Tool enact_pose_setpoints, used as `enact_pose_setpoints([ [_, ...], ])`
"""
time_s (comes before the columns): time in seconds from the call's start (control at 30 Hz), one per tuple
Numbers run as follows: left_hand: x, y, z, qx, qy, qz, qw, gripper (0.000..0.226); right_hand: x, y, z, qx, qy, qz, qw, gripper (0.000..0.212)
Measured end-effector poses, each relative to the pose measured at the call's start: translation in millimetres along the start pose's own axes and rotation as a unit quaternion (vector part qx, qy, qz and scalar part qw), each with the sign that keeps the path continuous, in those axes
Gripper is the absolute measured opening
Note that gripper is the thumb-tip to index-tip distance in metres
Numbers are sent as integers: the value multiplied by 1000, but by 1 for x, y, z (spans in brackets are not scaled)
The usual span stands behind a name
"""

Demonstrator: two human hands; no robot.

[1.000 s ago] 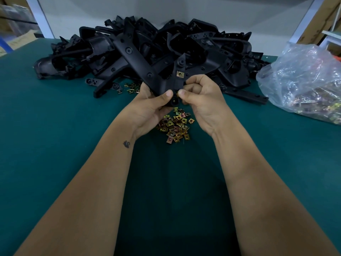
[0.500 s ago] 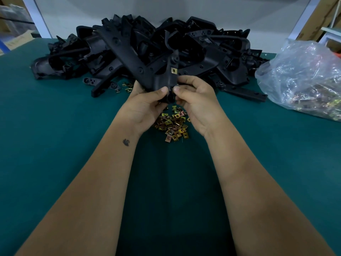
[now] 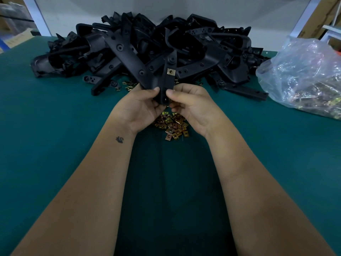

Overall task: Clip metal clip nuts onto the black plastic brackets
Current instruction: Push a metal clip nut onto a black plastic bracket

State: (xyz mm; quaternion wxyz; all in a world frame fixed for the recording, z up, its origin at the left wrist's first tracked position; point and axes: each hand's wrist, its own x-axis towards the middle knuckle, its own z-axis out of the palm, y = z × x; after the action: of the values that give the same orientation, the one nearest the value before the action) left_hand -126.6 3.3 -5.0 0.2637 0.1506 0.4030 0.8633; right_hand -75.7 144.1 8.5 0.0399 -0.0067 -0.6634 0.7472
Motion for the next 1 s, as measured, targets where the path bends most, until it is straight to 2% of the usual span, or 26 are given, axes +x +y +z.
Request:
enact_pose_setpoints([
  [0.1, -2, 1, -4, 25, -48, -21, 998, 40, -1, 0, -2, -11, -17, 14, 1000, 24],
  [0.17, -3, 3, -8, 32, -67, -38, 997, 53, -2, -1, -2, -10, -25, 14, 1000, 26],
  [0.3, -3, 9, -15, 38, -87, -62, 994, 71, -2, -3, 2, 57, -17, -14, 998, 26],
  [0.43, -2, 11, -13, 99, -55, -71, 991, 60, -1, -3, 2, 95, 10, -17, 995, 24],
  [0.53, -3, 9, -9, 192, -10, -26, 981, 52, -1, -1, 2, 107, 28, -13, 994, 22],
  [0.6, -4, 6, -5, 212, 4, 0, 977, 53, 0, -1, 3, 119, 34, -15, 992, 21],
  [0.73, -5, 5, 0, 240, 7, 4, 971, 56, 1, -1, 2, 127, 37, -14, 991, 20],
  [0.87, -5, 6, -3, 261, -17, 0, 965, 36, 0, -2, -1, 114, 24, -11, 993, 24],
  [1.0, -4, 5, -5, 262, -27, -9, 965, 42, -1, -3, -4, 94, 14, -4, 995, 26],
])
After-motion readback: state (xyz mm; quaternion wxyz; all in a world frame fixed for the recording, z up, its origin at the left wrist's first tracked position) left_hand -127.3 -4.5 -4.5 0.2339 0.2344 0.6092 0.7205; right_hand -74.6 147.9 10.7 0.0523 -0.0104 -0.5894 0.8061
